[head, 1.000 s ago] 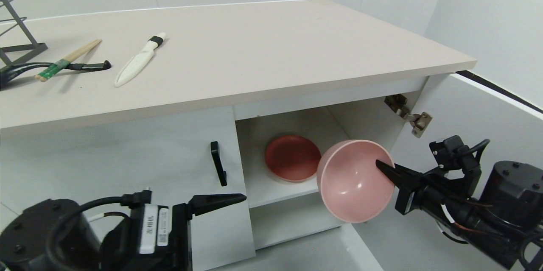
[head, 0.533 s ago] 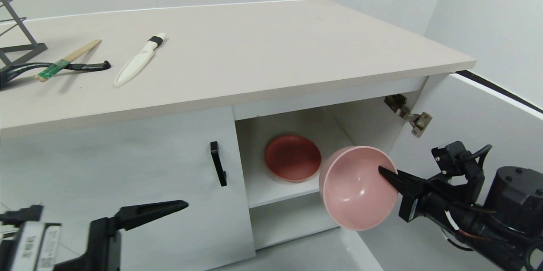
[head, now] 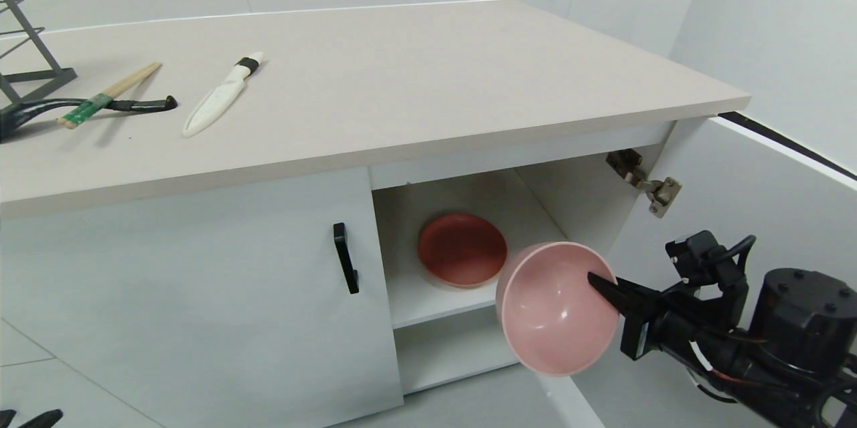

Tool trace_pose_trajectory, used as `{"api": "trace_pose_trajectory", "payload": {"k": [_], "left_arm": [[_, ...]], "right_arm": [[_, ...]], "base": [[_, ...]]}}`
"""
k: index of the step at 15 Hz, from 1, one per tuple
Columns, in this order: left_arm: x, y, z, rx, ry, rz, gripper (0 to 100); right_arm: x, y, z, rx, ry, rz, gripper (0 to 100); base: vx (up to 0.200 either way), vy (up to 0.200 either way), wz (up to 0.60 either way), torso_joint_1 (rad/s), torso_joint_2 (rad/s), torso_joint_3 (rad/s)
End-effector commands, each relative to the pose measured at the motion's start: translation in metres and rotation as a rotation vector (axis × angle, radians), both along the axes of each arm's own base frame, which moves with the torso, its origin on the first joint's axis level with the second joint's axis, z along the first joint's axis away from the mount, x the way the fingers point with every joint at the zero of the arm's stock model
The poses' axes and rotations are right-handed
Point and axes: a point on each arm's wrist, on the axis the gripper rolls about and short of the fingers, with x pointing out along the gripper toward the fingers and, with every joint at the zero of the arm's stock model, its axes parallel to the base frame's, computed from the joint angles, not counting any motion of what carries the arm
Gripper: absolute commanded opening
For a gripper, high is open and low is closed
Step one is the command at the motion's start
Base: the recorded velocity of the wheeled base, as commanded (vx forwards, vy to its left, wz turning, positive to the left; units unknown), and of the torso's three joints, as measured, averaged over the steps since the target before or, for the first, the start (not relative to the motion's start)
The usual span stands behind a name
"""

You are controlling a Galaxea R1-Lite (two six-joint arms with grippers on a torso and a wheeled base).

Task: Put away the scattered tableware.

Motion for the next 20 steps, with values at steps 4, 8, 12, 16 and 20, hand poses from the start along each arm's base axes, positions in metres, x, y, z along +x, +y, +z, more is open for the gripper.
{"api": "trace_pose_trajectory", "payload": {"k": [4,8,12,16,20], "left_arm": [[-0.012,0.005,-0.013,-0.083,-0.046,0.294,100],[-0.019,0.003,-0.018,-0.099,-0.093,0.356,100],[-0.020,0.003,-0.018,-0.107,-0.108,0.340,100],[-0.020,0.003,-0.018,-0.109,-0.108,0.337,100],[-0.020,0.003,-0.018,-0.125,-0.105,0.345,100]], "right_arm": [[0.015,0.018,-0.023,-0.033,0.063,0.018,0],[0.038,0.037,-0.032,-0.017,0.039,0.032,0],[0.034,0.035,-0.027,0.061,0.073,0.010,0],[0.038,0.040,-0.020,0.179,0.094,-0.004,0],[0.056,0.049,-0.027,0.190,0.079,-0.009,0]], "base": [[0.000,0.000,0.00,0.000,0.00,0.000],[0.000,0.000,0.00,0.000,0.00,0.000],[0.000,0.000,0.00,0.000,0.00,0.000],[0.000,0.000,0.00,0.000,0.00,0.000],[0.000,0.000,0.00,0.000,0.00,0.000]]}}
